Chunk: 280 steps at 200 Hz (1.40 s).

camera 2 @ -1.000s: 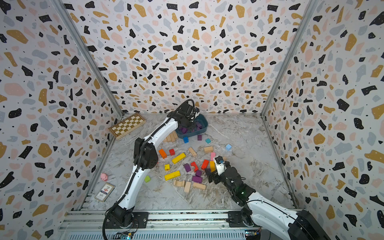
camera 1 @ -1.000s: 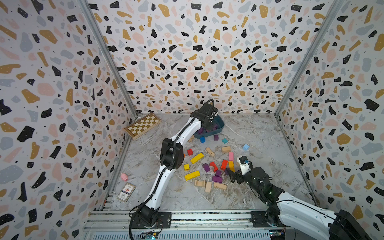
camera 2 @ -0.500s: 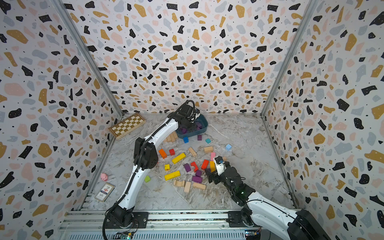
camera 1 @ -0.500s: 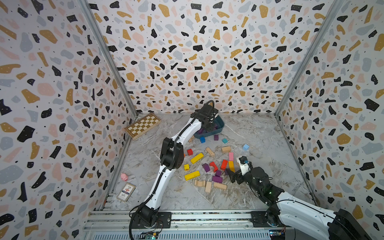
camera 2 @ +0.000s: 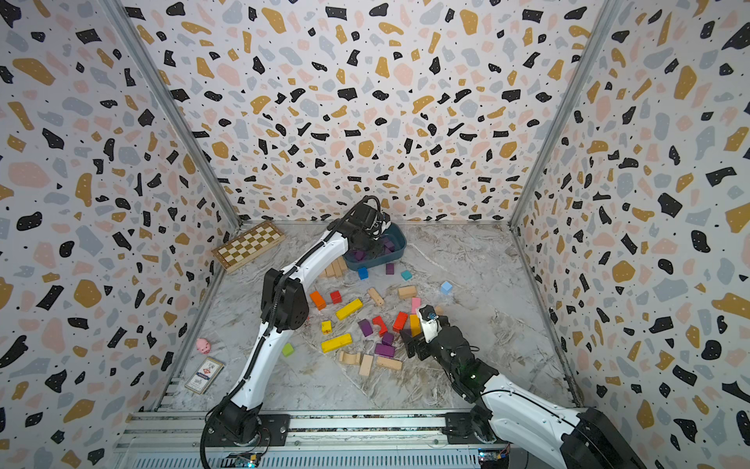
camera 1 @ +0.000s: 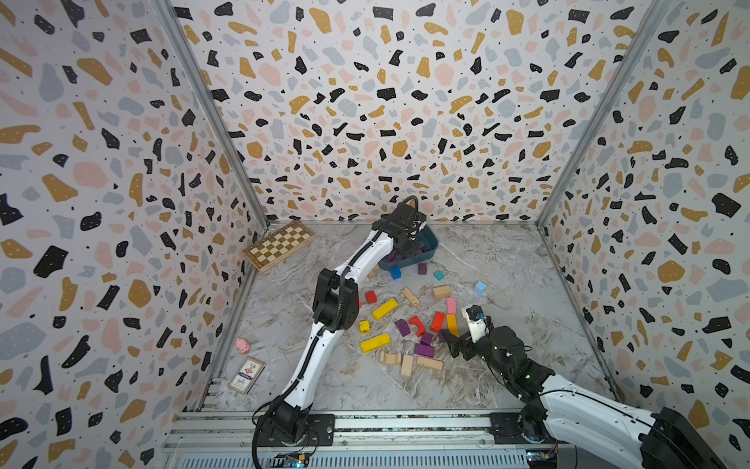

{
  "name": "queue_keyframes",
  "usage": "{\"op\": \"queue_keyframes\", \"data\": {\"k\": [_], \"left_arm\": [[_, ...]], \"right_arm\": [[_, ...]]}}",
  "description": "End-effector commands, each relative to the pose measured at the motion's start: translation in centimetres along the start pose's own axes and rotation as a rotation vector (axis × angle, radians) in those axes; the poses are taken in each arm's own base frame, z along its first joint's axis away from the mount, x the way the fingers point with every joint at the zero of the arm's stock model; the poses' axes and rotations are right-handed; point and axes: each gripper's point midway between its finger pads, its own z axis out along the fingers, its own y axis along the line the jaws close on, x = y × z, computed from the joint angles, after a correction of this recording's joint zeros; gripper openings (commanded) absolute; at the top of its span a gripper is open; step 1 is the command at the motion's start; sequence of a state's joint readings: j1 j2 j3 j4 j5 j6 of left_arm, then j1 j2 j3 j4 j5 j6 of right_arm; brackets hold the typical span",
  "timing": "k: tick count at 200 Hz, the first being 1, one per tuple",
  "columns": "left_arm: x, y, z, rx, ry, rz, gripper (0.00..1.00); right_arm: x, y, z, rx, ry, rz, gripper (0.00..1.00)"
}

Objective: Pick purple bricks into the storage bin
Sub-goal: Place the building block in the storage box, then pick up the building block from the center of the board.

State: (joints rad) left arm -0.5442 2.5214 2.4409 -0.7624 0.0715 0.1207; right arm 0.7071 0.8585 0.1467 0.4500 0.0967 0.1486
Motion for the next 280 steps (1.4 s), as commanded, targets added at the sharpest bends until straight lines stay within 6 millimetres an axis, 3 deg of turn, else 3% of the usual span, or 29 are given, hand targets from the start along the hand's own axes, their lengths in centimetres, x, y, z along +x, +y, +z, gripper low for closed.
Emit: {"op": "queue_keyframes", "data": {"k": [1,47,136,177,208,280], "left_arm": [[0.1,-0.3,0.2,0.015,-0.004,0.012,0.38],[-0.8,-0.7,-1.9,0.022,-0.026,0.012,0.50],[0.3,-5.5,-3.3,0.063,-0.002,0.048,0.78],[1.2,-7.2,-1.7,0.111,0.024,0.042,0.77],[2.1,-7.6,-0.1,0.128,0.056,0.024,0.74],[3.1,-7.8,1.5,0.135,0.085,0.012,0.70]], "right_arm": [[-0.9,0.2,0.0,-0.009,-0.027,-0.008,1.00],[-0.9,0.2,0.0,-0.009,-0.027,-0.008,1.00],[-1.0,0.3,0.0,-0.010,-0.028,-0.009,1.00],[-1.0,0.3,0.0,-0.009,-0.030,-0.010,1.00],[-1.0,0.2,-0.1,-0.009,-0.032,-0.008,1.00],[-1.0,0.2,-0.1,-0.006,-0.033,-0.007,1.00]]}}
